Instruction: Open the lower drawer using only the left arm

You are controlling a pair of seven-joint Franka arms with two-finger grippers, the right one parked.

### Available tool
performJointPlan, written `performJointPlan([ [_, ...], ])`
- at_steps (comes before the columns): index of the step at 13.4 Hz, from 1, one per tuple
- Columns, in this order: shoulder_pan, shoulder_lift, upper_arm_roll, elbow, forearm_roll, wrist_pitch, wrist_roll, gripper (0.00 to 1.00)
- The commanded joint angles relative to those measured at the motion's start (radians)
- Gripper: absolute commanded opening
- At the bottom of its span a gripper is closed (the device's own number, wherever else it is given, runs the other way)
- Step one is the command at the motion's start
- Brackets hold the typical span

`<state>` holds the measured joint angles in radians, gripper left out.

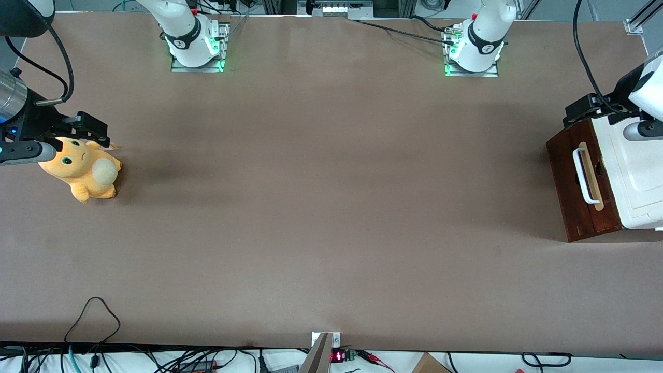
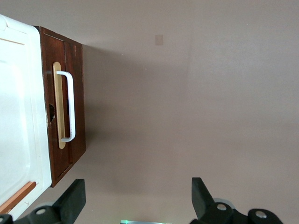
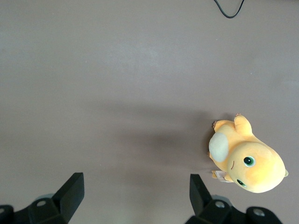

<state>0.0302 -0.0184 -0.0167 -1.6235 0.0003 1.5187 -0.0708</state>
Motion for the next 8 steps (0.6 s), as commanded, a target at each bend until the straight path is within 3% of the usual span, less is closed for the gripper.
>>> performJointPlan([
  [1, 0.011, 0.014, -0.003, 0.034, -0.02, -0.049, 0.029, 1.0],
  [8, 0.011, 0.015, -0.016, 0.042, -0.02, -0.063, 0.026, 1.0],
])
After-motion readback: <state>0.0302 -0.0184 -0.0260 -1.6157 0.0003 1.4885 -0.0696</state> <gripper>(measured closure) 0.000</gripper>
